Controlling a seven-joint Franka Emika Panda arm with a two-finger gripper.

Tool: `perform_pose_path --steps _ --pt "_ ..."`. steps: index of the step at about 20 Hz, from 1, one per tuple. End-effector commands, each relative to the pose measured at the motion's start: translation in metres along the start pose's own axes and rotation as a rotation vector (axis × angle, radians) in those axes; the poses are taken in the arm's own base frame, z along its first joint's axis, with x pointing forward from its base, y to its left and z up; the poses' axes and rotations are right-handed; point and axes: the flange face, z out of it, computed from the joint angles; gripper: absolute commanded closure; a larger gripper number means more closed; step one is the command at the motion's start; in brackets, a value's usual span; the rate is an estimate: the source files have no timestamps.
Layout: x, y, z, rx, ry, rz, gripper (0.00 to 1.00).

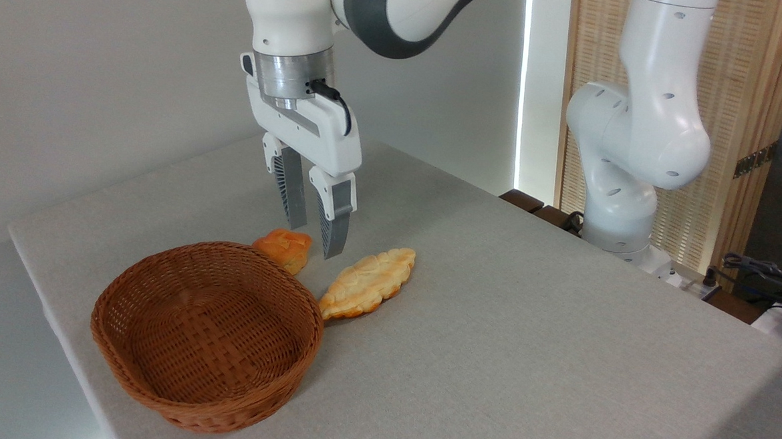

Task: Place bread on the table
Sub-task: 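Lower the roll onto the table beside the pastry and open the gripper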

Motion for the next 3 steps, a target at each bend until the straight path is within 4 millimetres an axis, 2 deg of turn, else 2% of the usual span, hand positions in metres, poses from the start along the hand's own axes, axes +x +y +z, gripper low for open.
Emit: perform_pose_path --steps 1,3 --pt "-0.0094 -0.0227 -0.0098 -0.025 0.047 -0.052 0.0" --pt "-0.0096 -0.0235 -0.0106 -0.024 0.048 -0.053 0.0"
